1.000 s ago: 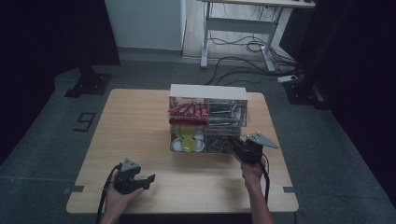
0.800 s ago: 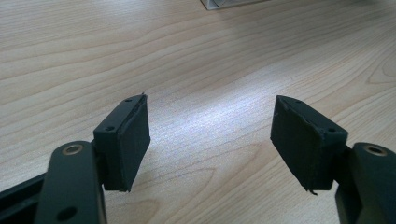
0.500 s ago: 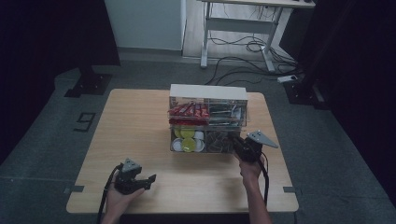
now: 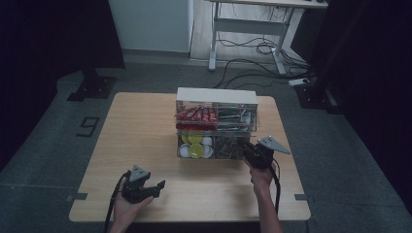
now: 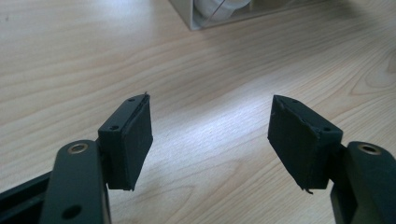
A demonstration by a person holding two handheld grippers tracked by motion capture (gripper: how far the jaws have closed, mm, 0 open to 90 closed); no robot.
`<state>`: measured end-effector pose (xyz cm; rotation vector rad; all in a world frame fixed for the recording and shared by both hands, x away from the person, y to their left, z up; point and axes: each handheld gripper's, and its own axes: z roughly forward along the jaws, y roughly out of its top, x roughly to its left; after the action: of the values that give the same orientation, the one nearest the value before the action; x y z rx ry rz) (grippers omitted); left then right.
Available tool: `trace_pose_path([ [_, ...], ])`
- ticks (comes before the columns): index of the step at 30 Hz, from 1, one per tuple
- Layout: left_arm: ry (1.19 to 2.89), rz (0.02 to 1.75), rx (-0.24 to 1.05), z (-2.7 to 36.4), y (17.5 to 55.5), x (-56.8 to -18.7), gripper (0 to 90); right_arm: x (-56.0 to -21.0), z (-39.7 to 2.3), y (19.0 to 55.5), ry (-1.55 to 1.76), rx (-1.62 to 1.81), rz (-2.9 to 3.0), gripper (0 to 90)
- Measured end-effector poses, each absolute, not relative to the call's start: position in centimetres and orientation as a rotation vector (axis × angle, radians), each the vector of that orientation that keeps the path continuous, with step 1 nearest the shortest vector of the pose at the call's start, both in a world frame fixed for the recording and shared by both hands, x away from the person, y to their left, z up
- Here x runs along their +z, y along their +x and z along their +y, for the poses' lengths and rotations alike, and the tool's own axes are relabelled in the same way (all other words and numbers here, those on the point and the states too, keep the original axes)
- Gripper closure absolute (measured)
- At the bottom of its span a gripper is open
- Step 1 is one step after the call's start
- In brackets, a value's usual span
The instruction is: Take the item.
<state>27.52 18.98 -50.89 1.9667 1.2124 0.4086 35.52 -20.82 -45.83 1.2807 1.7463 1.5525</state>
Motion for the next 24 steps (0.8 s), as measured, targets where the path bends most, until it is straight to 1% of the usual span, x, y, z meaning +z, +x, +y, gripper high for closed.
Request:
trace_pose_path([
  [12, 1.979, 1.202, 0.418, 17.8, 27.7, -50.7, 30.8, -45.8, -21.1, 35.7, 1.282, 1.571, 1.755, 88.3],
  [24, 1.970, 1.166, 0.434, 15.9, 28.5, -49.3, 30.5, -45.7, -21.3, 35.7, 1.286, 1.582, 1.755, 88.3],
])
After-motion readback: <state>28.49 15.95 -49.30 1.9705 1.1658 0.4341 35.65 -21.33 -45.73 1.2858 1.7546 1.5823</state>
